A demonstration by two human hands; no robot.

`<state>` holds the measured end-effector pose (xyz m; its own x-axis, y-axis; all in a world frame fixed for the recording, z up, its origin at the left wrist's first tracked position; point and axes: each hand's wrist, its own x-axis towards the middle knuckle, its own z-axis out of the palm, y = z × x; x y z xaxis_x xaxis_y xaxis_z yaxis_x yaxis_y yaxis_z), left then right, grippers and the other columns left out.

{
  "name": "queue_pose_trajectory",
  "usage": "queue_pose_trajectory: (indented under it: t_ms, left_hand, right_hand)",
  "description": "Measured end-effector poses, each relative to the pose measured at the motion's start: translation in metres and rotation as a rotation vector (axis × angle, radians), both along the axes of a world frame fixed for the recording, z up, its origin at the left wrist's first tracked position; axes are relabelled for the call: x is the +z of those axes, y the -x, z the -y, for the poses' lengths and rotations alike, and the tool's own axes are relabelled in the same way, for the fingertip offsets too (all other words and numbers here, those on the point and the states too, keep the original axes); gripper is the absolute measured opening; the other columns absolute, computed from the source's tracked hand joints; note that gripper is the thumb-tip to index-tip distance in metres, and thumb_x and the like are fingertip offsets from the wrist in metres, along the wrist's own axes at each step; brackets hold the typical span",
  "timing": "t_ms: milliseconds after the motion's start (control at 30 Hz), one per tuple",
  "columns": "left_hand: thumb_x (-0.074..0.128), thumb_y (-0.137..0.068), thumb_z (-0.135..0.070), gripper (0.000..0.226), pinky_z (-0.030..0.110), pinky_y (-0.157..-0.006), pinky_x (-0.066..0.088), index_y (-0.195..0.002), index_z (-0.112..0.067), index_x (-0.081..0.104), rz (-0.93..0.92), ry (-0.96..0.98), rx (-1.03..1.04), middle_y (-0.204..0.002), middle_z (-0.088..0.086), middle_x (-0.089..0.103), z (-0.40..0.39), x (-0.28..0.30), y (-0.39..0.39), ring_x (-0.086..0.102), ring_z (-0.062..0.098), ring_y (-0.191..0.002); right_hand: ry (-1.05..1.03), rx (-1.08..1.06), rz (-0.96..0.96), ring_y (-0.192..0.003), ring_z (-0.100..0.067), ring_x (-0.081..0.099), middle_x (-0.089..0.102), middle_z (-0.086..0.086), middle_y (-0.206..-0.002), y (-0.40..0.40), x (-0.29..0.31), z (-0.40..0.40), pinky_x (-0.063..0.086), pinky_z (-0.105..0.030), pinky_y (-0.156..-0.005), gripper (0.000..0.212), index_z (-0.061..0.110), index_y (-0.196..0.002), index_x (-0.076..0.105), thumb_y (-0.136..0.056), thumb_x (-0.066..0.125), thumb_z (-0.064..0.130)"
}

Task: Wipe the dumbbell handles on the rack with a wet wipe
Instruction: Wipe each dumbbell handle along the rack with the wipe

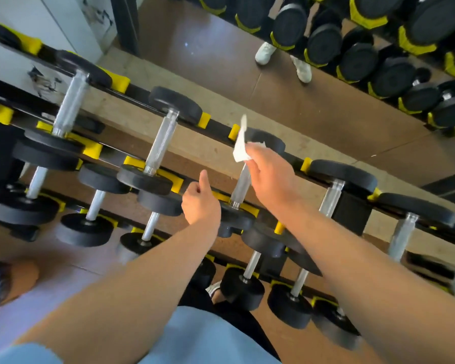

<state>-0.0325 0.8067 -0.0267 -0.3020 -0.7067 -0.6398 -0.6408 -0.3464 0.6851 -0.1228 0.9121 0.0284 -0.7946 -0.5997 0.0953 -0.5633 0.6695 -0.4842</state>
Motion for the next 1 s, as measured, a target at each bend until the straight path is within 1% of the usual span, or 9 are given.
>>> queue_pose_trajectory:
  t_ms: [133, 267, 400, 500, 600, 700, 767, 867, 1000]
  left_hand:
    - [0.041, -0.101, -0.053, 0.055, 0.031, -0.054, 0.031, -0.062, -0.015, 0.044, 0.09, 0.048, 0.154, -0.062, 0.001, 0.045, -0.02, -0.014, 0.011, 0.045, 0.015, -0.06]
    - [0.048, -0.099, -0.052, 0.047, 0.029, -0.054, 0.031, -0.068, -0.018, 0.038, 0.035, 0.136, 0.22, -0.062, -0.004, 0.039, -0.026, -0.02, 0.014, 0.037, 0.012, -0.056]
    - [0.055, -0.095, -0.054, 0.044, 0.025, -0.053, 0.034, -0.075, -0.017, 0.044, 0.007, 0.223, 0.229, -0.064, -0.005, 0.045, -0.031, -0.022, 0.013, 0.041, 0.011, -0.057]
    - [0.057, -0.093, -0.057, 0.042, 0.025, -0.054, 0.035, -0.085, -0.017, 0.049, 0.005, 0.258, 0.249, -0.07, -0.006, 0.051, -0.032, -0.024, 0.012, 0.048, 0.011, -0.062]
    - [0.057, -0.094, -0.053, 0.031, 0.023, -0.058, 0.04, -0.095, -0.023, 0.051, -0.019, 0.302, 0.271, -0.077, -0.007, 0.056, -0.034, -0.025, 0.012, 0.055, 0.009, -0.068]
    - [0.053, -0.099, -0.044, 0.02, 0.021, -0.058, 0.038, -0.097, -0.024, 0.053, -0.017, 0.325, 0.245, -0.079, -0.01, 0.057, -0.034, -0.028, 0.011, 0.056, 0.008, -0.071]
    - [0.05, -0.1, -0.045, 0.023, 0.023, -0.058, 0.039, -0.093, -0.023, 0.055, -0.02, 0.319, 0.251, -0.078, -0.01, 0.058, -0.033, -0.029, 0.01, 0.056, 0.009, -0.071]
    - [0.049, -0.098, -0.05, 0.031, 0.026, -0.058, 0.039, -0.083, -0.023, 0.054, -0.038, 0.313, 0.258, -0.075, -0.007, 0.059, -0.034, -0.033, 0.01, 0.056, 0.012, -0.069]
    - [0.044, -0.098, -0.057, 0.049, 0.032, -0.059, 0.041, -0.073, -0.017, 0.053, -0.015, 0.302, 0.256, -0.068, -0.003, 0.056, -0.034, -0.033, 0.012, 0.053, 0.015, -0.065]
  right_hand:
    - [-0.426, 0.515, -0.184, -0.12, -0.03, 0.063, 0.069, -0.015, -0.121, 0.048, -0.053, -0.019, 0.048, -0.041, -0.103, 0.044, 0.005, -0.119, 0.068, -0.076, 0.067, -0.004]
    - [-0.316, 0.402, -0.174, -0.121, -0.031, 0.06, 0.069, -0.013, -0.12, 0.032, -0.063, -0.022, 0.046, -0.038, -0.104, 0.031, 0.009, -0.114, 0.069, -0.083, 0.065, 0.006]
    - [-0.221, 0.324, 0.267, -0.092, -0.029, 0.066, 0.072, -0.004, -0.097, -0.021, -0.05, -0.026, 0.046, -0.036, -0.071, 0.02, 0.02, -0.109, 0.067, -0.099, 0.05, 0.023]
    - [0.037, 0.081, 0.669, -0.085, -0.016, 0.064, 0.07, 0.007, -0.083, -0.017, -0.039, -0.023, 0.044, -0.033, -0.071, 0.02, 0.024, -0.095, 0.067, -0.102, 0.049, 0.025]
    - [0.079, -0.084, 0.25, -0.102, -0.028, 0.064, 0.071, -0.012, -0.108, 0.019, -0.028, -0.009, 0.04, -0.023, -0.073, 0.027, 0.007, -0.121, 0.063, -0.105, 0.046, 0.02]
    - [-0.198, 0.4, -0.212, -0.094, -0.031, 0.069, 0.071, -0.013, -0.099, 0.044, -0.038, -0.004, 0.05, -0.032, -0.07, 0.027, 0.008, -0.12, 0.063, -0.095, 0.052, 0.004]
    - [-0.397, 0.593, -0.314, -0.102, -0.034, 0.067, 0.071, -0.016, -0.101, 0.055, -0.057, -0.009, 0.054, -0.039, -0.087, 0.029, 0.008, -0.111, 0.067, -0.084, 0.058, 0.003]
    - [-0.448, 0.512, -0.137, -0.11, -0.035, 0.06, 0.069, -0.014, -0.102, 0.031, -0.056, -0.018, 0.052, -0.044, -0.087, 0.018, 0.014, -0.107, 0.068, -0.094, 0.056, 0.017]
    - [-0.173, 0.371, 0.405, -0.075, -0.023, 0.061, 0.063, 0.002, -0.076, -0.022, -0.047, -0.03, 0.044, -0.038, -0.062, 0.024, 0.024, -0.086, 0.062, -0.103, 0.045, 0.028]
